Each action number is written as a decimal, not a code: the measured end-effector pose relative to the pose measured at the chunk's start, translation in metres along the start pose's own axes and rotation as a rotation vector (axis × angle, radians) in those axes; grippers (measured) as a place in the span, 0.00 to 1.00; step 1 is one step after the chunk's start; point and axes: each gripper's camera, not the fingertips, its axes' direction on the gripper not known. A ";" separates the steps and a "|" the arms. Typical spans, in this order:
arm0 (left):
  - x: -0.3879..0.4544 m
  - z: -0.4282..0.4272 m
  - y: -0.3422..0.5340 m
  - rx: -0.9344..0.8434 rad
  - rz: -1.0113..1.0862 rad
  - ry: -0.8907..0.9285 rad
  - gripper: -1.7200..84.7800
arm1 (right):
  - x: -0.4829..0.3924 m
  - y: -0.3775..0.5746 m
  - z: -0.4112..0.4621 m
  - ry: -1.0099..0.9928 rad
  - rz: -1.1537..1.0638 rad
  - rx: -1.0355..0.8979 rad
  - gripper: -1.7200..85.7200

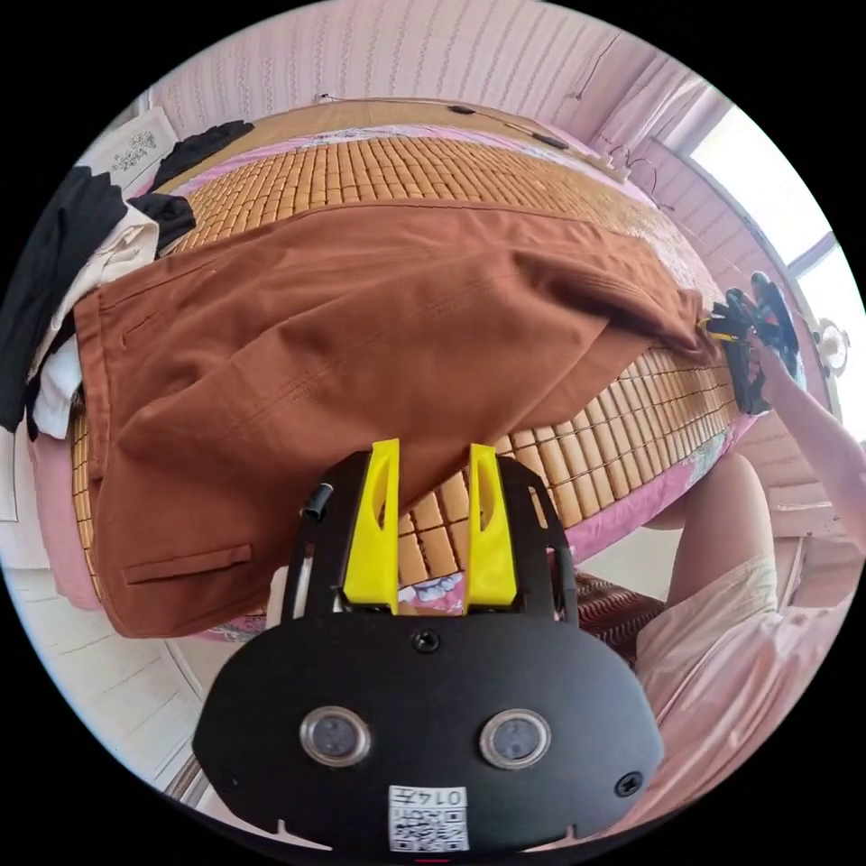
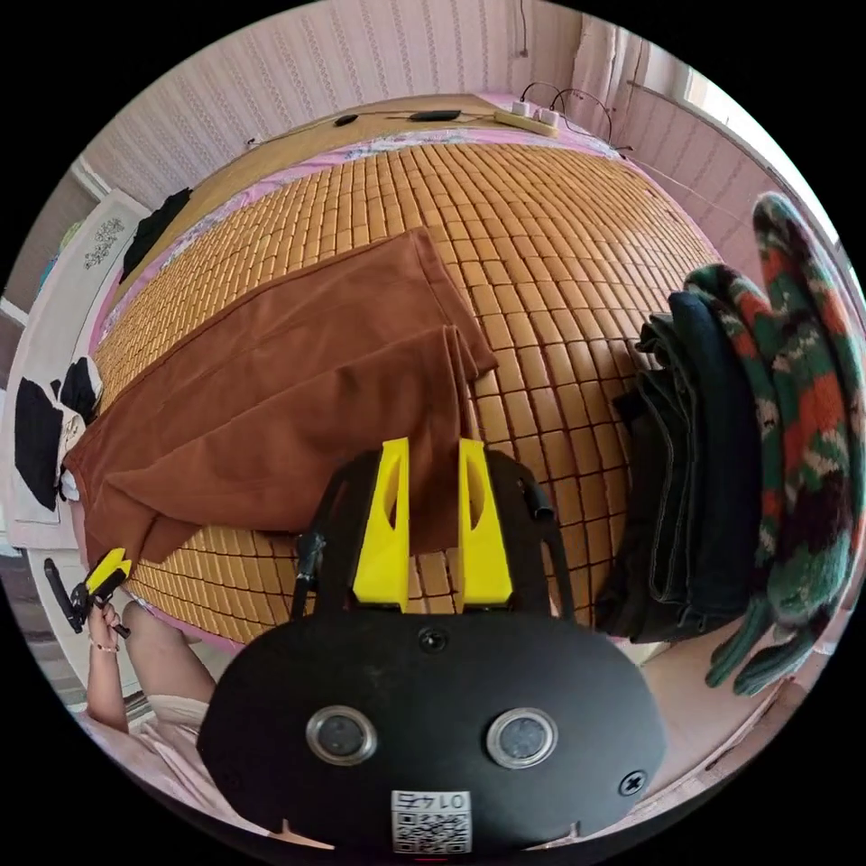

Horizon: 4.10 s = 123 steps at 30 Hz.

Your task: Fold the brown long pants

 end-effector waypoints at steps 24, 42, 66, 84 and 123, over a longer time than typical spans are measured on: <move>0.040 -0.039 0.088 0.014 0.288 -0.001 0.03 | 0.082 0.097 -0.058 -0.255 0.016 0.273 0.15; 0.058 0.038 -0.004 -0.135 0.388 -0.196 0.15 | 0.080 0.049 -0.092 -0.267 -0.168 0.253 0.03; 0.056 -0.016 0.101 0.017 0.274 0.022 0.01 | 0.144 0.117 -0.034 -0.336 0.075 0.156 0.04; 0.067 -0.005 0.088 -0.027 0.279 -0.036 0.01 | 0.086 0.036 0.015 -0.011 -0.139 0.034 0.06; 0.180 0.012 -0.014 0.041 0.624 0.016 0.07 | 0.103 0.026 0.034 -0.030 0.028 0.148 0.06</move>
